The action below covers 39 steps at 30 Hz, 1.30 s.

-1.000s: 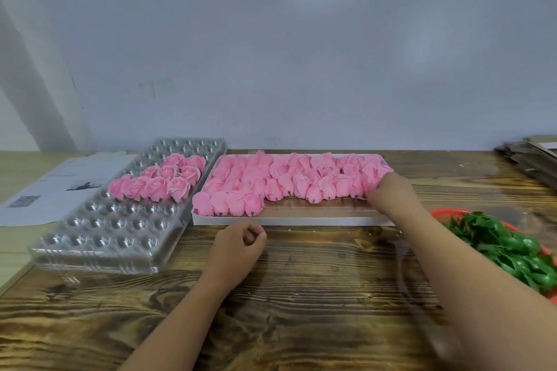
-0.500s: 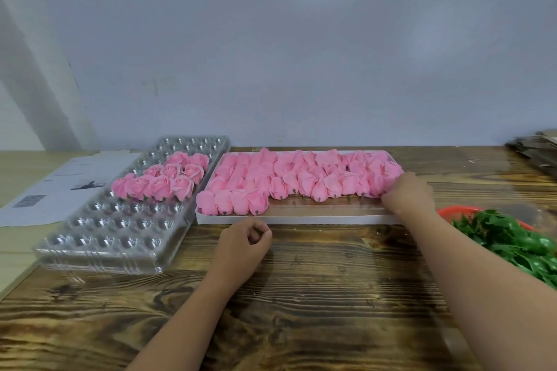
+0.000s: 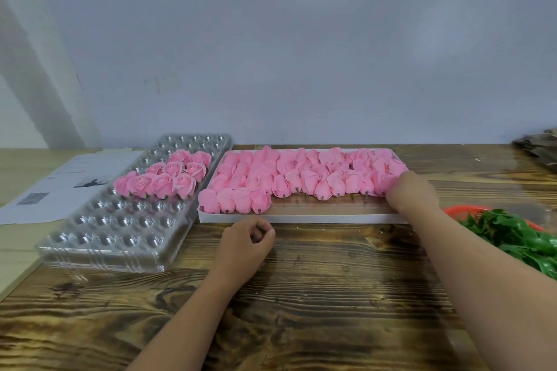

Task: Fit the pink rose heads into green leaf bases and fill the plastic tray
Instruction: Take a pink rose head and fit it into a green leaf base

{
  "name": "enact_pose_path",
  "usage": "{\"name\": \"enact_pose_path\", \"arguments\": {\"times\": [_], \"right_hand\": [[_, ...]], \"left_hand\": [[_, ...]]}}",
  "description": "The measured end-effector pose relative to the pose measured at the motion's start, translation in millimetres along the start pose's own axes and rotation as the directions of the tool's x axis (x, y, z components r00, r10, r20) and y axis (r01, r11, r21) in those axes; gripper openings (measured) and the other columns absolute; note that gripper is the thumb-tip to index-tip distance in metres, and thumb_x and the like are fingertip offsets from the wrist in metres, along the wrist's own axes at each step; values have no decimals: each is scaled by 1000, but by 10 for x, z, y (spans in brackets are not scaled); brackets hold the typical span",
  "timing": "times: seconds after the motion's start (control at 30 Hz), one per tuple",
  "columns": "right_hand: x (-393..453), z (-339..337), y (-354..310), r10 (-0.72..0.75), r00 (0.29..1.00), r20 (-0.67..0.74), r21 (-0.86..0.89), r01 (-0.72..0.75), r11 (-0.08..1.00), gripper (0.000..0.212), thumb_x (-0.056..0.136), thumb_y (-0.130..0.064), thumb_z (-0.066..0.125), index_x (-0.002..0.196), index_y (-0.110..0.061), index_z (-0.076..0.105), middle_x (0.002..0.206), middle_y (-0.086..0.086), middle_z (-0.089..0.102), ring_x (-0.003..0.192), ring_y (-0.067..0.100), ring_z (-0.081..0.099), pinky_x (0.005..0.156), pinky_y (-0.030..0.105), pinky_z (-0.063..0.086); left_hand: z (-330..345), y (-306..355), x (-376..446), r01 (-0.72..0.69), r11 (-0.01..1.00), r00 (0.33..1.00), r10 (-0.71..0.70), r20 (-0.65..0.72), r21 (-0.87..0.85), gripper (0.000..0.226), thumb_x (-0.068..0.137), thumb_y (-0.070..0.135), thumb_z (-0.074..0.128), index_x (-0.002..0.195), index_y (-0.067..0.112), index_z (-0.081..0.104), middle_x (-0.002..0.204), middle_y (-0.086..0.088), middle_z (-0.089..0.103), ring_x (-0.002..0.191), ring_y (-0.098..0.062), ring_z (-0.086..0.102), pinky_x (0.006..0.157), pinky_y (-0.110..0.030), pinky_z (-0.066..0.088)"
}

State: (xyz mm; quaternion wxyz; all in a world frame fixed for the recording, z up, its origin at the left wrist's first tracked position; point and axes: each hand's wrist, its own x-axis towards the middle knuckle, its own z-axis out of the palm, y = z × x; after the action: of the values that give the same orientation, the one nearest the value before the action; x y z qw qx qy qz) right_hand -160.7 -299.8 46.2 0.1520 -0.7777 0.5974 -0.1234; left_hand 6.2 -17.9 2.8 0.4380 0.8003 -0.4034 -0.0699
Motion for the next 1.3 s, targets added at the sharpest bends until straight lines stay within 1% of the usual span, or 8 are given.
{"name": "enact_pose_path", "arguments": {"times": [0.13,0.4,0.57,0.8,0.93,1.07,1.23,1.3], "right_hand": [[31,33,-14,-32,999,11,6,32,999,29,90,-1,51,117,3,58,120,25,60,113,42,58,94,50,52],[33,7,17,-53,999,0,26,53,998,22,89,-5,53,108,1,60,99,18,60,91,35,58,74,36,48],[10,30,14,-41,999,-12,-18,41,999,20,89,-3,52,107,-1,61,108,21,64,101,39,62,85,43,55],[15,-7,-6,-26,997,-66,-16,25,1000,18,89,-8,53,106,-3,59,104,18,64,96,37,63,72,37,51],[104,-187,40,-39,995,-90,95,48,994,3,82,-4,56,81,-1,56,86,18,61,72,32,56,60,29,41],[223,-336,122,1,991,-132,130,16,991,14,80,3,55,66,-1,54,69,17,58,59,25,53,58,29,42],[172,-416,77,16,997,80,93,-23,995,10,80,-9,68,82,1,67,74,15,69,62,24,61,46,22,40],[152,-386,80,34,989,147,109,-50,993,10,78,-7,71,84,1,70,71,15,72,52,22,64,44,21,45]], "left_hand": [[2,-2,-1,8,1000,1000,-8,-2,-5,13,92,22,71,81,28,68,69,5,67,71,-10,62,60,-14,47],[4,-14,9,9,1000,1000,-9,2,-8,15,92,23,71,80,31,68,70,5,67,71,-10,62,60,-13,47],[7,-16,-1,5,1000,1000,-5,2,-12,14,92,23,71,81,31,68,69,4,66,66,-6,60,60,-14,48],[6,-16,14,7,1000,1000,-7,0,-14,15,92,23,71,80,31,68,69,3,66,66,-6,60,60,-13,47],[16,-36,20,8,1000,1000,-8,-6,-19,14,91,22,72,79,30,68,70,0,67,71,-14,61,60,-16,46],[19,-45,17,16,1000,1000,-16,-2,-10,14,91,24,72,79,30,68,67,7,65,67,-9,61,60,-17,47],[17,-33,16,9,1000,1000,-9,-5,-8,13,91,24,72,80,30,68,67,9,66,67,-9,61,61,-20,48],[17,-27,14,5,1000,1000,-5,-7,-8,13,91,24,72,80,30,68,67,8,66,68,-11,62,60,-19,48]]}}
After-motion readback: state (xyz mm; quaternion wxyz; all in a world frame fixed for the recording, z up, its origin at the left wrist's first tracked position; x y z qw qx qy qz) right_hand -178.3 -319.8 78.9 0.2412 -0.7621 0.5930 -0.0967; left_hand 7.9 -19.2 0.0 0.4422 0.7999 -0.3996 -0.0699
